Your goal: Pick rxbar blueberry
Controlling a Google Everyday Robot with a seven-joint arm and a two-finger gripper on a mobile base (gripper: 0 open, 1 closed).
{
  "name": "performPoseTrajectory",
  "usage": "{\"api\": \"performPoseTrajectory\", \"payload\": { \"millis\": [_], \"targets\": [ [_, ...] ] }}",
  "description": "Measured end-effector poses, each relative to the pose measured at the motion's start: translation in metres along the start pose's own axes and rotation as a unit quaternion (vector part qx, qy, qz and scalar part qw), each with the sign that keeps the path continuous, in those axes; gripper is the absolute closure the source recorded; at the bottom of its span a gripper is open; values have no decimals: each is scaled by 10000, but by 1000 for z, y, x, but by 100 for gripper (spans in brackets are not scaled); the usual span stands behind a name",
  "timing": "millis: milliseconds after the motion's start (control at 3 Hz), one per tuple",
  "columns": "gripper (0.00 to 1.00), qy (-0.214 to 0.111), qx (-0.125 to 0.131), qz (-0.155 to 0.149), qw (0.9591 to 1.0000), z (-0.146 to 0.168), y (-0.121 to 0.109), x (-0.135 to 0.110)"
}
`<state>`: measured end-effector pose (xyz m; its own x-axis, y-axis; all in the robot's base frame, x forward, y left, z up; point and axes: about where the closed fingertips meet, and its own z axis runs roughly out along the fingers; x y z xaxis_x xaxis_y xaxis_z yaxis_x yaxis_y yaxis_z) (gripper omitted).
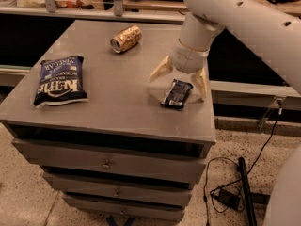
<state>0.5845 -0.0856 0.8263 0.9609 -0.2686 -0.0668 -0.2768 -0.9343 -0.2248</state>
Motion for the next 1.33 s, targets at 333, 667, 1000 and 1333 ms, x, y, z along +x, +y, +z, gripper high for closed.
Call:
{"api": "performPoseTrajectory", "payload": {
  "millis": [333,667,1000,1333],
  "targets": [
    [40,66,-60,56,9999,0,0,0],
    [65,68,-60,55,9999,-4,-1,0],
    [87,68,-60,55,9999,-8,-2,-1],
    [100,68,-60,54,9999,-9,-2,-1]
  ]
}}
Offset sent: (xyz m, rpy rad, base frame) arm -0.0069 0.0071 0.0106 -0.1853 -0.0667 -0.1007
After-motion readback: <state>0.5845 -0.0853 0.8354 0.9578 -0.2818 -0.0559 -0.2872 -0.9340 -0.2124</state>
